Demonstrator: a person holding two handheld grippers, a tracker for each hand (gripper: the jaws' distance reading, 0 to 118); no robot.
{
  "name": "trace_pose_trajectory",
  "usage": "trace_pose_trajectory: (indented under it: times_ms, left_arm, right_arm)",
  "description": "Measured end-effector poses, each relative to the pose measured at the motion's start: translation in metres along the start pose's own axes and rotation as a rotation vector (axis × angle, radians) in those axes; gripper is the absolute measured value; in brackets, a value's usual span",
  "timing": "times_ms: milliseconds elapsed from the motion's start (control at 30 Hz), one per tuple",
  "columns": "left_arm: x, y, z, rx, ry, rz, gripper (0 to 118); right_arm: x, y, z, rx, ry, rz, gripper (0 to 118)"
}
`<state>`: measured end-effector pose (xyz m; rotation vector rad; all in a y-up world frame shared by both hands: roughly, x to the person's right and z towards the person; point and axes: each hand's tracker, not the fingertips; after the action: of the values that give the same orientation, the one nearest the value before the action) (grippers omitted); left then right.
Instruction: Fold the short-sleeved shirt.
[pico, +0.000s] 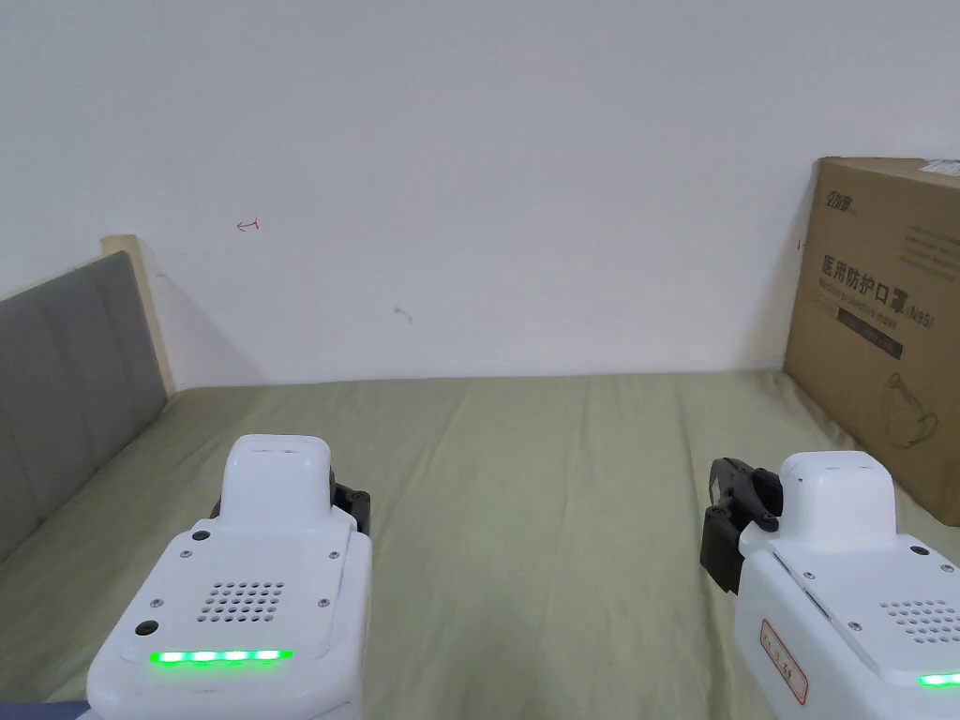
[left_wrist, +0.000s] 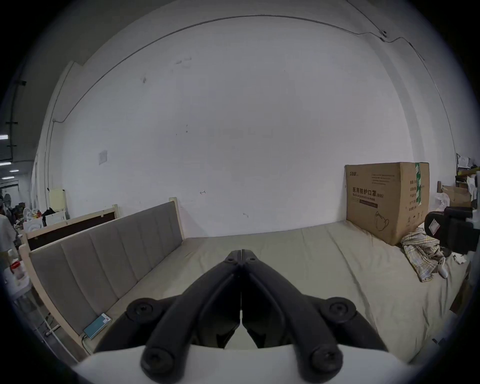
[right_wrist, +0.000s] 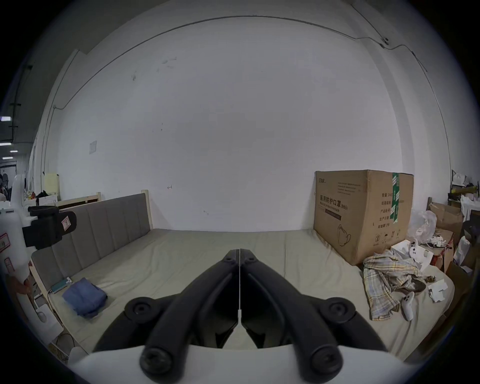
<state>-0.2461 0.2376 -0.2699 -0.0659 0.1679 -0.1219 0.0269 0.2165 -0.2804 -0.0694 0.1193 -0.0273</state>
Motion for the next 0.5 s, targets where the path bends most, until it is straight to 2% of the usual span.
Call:
trace_pose_trajectory:
  times_ms: [500]
  left_arm:
    - [-0.0021,0.0015,-0.0016,0.018,-0.010,0.004,0]
  right_arm:
    - [-0.0004,0.0046,-0.0026,0.008,0.003,-0.001,1]
